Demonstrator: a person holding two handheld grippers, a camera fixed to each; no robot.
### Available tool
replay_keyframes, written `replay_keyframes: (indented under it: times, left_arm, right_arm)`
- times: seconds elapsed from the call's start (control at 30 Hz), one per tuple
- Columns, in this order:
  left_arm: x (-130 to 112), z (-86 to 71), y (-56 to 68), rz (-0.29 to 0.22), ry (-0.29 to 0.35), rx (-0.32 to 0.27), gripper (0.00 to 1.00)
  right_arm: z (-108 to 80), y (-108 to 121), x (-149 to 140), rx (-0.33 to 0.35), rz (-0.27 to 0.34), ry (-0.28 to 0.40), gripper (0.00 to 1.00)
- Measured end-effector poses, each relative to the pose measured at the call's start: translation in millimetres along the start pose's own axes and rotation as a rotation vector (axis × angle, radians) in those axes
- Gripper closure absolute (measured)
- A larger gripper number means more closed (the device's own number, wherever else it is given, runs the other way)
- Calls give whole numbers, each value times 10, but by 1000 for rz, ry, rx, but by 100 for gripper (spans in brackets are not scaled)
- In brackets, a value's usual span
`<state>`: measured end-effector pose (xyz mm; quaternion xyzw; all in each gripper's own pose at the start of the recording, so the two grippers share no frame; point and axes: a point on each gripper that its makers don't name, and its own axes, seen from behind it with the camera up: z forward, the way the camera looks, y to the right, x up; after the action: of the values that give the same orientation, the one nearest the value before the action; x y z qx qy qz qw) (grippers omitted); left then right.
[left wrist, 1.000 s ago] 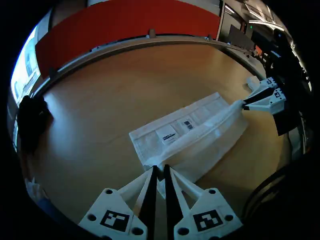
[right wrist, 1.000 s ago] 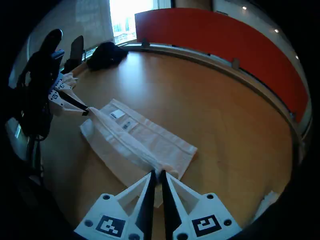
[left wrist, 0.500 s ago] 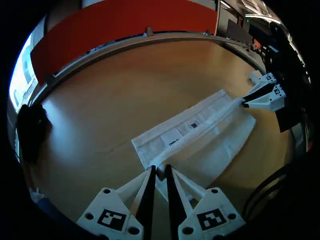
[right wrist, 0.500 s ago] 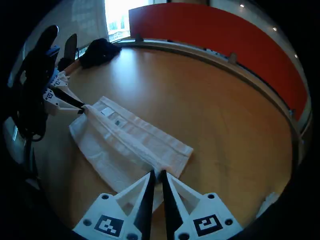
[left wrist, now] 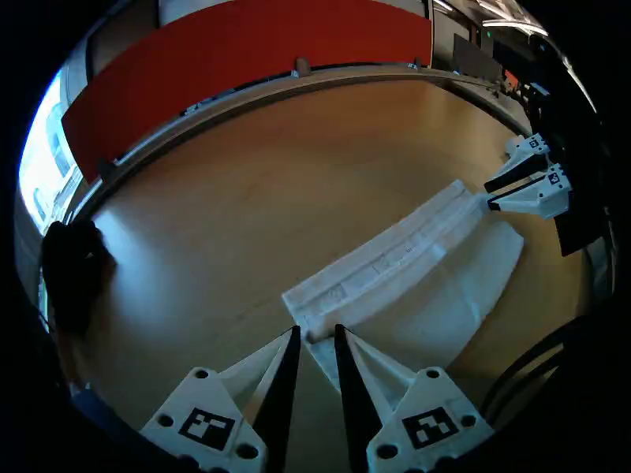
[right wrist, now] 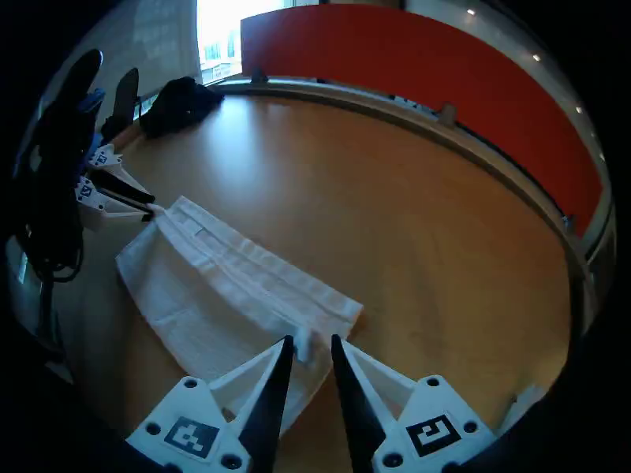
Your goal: Fold towel
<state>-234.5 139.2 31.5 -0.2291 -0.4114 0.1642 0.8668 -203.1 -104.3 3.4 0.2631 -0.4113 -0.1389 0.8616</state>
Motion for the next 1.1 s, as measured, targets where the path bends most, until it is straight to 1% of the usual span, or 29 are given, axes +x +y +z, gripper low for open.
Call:
replay_keyframes:
  times: [0.1,0.17,0.23,0.3,0.37,0.43,0.5,0.57,0.63,0.7,0.8,1.0,1.1]
  left_arm:
    - [45,-13,-21,-2,5,3,69]
    - [68,-30,-27,-13,8,-1,62]
    - [86,-50,-38,-24,12,-3,62]
    - [98,-72,-54,-35,16,-2,59]
    - [99,-87,-67,-42,17,0,58]
    - [97,-102,-78,-47,18,3,48]
    - [93,-117,-86,-51,18,5,33]
    - [79,-131,-77,-55,16,3,18]
    - [62,-146,-64,-60,14,0,12]
    - [42,-162,-47,-65,13,-3,9]
    - [18,-193,-23,-78,13,-6,8]
    - [-41,-274,23,-102,15,-12,8]
    - [-85,-330,36,-108,18,-6,8]
  right_arm:
    - [6,32,10,-11,0,-2,56]
    - [5,41,22,-14,1,0,56]
    - [2,56,33,-18,2,3,53]
    - [-2,76,43,-25,6,6,50]
    - [-7,93,51,-29,10,11,45]
    - [-16,97,57,-30,13,15,37]
    - [-29,87,60,-27,17,20,30]
    - [-51,46,53,-12,19,25,18]
    - [-74,12,47,0,22,30,8]
    - [-96,-11,39,6,27,36,5]
    - [-126,-3,-2,-8,33,37,5]
    - [-201,-69,-90,-4,40,40,5]
    - [-248,-104,-131,-2,39,43,5]
